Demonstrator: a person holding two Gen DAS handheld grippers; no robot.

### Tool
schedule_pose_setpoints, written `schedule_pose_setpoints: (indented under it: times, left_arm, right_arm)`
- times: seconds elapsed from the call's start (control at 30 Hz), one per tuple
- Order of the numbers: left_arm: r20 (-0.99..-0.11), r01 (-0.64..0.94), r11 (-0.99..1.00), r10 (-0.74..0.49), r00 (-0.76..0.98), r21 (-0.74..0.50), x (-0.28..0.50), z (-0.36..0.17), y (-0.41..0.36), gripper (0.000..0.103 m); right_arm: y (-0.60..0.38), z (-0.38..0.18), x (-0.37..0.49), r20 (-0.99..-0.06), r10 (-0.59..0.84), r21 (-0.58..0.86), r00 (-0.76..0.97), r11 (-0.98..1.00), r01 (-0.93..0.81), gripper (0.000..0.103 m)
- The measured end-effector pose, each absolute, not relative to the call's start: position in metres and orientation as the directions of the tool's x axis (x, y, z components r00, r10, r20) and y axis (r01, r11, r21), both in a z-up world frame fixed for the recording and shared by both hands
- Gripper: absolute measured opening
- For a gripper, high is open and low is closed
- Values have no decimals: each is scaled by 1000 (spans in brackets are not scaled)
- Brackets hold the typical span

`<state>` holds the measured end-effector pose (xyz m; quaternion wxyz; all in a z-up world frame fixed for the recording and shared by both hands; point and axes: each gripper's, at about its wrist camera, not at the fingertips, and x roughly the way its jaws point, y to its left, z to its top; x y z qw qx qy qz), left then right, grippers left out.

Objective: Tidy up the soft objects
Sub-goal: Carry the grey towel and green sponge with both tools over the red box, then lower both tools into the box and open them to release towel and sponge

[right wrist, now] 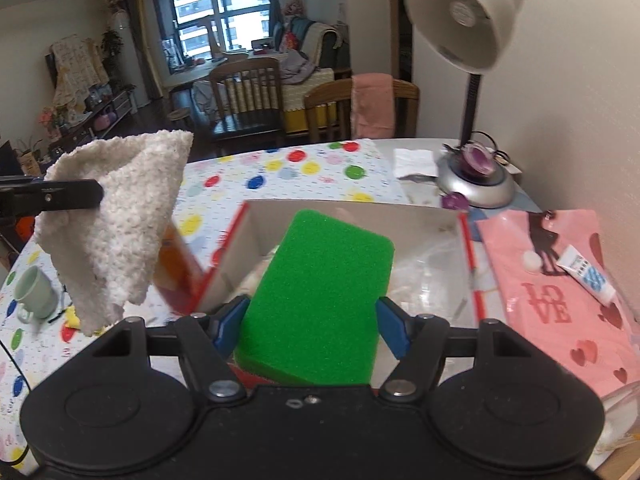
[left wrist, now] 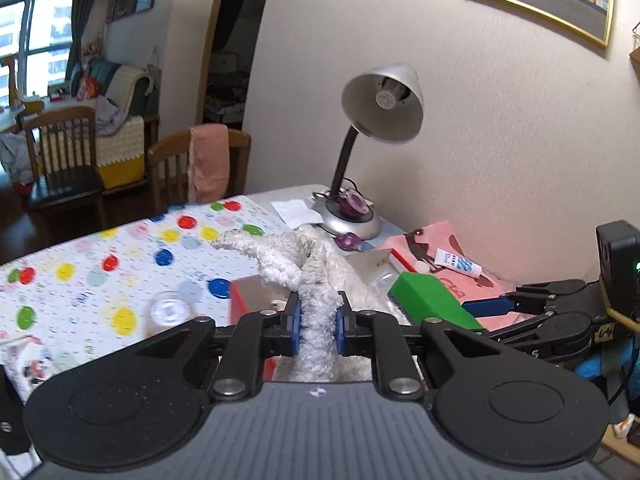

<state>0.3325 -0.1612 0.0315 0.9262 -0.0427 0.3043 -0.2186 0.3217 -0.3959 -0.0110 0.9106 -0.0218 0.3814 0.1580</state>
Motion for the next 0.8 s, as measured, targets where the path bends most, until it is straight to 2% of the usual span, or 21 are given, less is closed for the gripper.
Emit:
schedule_pose_setpoints:
  times: [0.3,0.8]
  left_arm:
    - [-599,386,881,-469,649,-272,378,10,-211,16]
    - [-706,352,903,-417,573,-248,427,-51,-254,16]
  right_arm:
    - [-431,-31,344,-730,221,45,647,960,-277,69]
    - [-435,-71,381,-769,183,-29,613,947,-320,69]
